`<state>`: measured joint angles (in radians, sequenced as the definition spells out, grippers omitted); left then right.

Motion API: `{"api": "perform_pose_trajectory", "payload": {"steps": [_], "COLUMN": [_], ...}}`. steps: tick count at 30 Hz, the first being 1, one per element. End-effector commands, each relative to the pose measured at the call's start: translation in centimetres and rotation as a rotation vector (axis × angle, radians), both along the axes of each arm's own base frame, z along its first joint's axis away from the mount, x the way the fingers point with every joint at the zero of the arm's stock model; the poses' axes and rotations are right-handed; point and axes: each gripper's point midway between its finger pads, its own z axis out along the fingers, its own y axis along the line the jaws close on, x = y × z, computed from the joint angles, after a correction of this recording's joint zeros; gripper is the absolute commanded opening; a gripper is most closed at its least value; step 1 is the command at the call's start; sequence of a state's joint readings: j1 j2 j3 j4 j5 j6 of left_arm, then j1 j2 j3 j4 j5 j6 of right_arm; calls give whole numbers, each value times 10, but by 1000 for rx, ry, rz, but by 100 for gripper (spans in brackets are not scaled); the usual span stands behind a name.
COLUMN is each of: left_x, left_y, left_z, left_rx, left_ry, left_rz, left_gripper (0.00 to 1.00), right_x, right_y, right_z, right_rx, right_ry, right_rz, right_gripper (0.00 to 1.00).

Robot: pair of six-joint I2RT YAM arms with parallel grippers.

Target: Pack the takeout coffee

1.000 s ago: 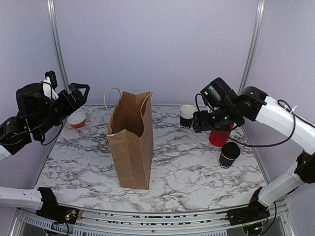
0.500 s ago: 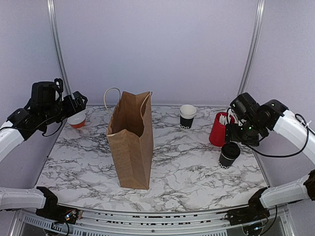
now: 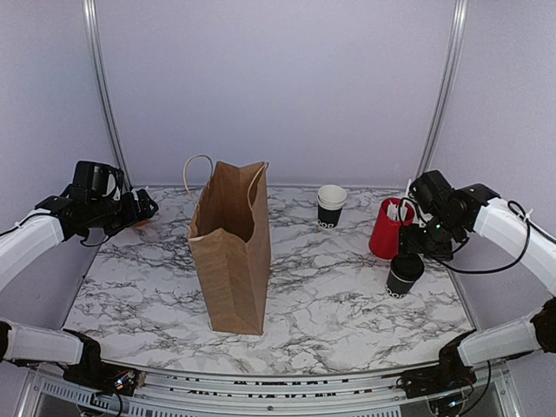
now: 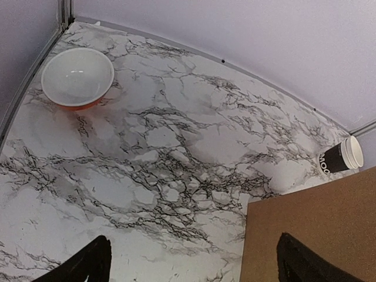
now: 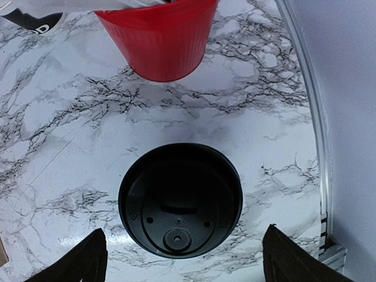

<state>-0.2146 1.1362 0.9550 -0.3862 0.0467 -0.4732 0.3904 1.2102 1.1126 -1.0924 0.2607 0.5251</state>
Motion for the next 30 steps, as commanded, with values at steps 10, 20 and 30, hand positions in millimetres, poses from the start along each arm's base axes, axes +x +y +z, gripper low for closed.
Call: {"api": "perform_pose_trajectory", "payload": {"steps": [10,20,30], "left_x": [0,-1,-1], "left_y": [-1,-2,-6], "left_z": [-9,-9,-12], "left_rx": [-27,-35,-48], "left_ry": [-4,-1,7], "left_rz": [-38,-44,-58], "left_gripper": [99,99,99], "right_x": [21,17,10], "right_y": [3,-6,-5], "right_z": [-23,-34,-48], "right_rx": [85,44,50], "right_ry": [-16,10,44], "right_rz": [40,12,8], "right_gripper": [85,84,79]}}
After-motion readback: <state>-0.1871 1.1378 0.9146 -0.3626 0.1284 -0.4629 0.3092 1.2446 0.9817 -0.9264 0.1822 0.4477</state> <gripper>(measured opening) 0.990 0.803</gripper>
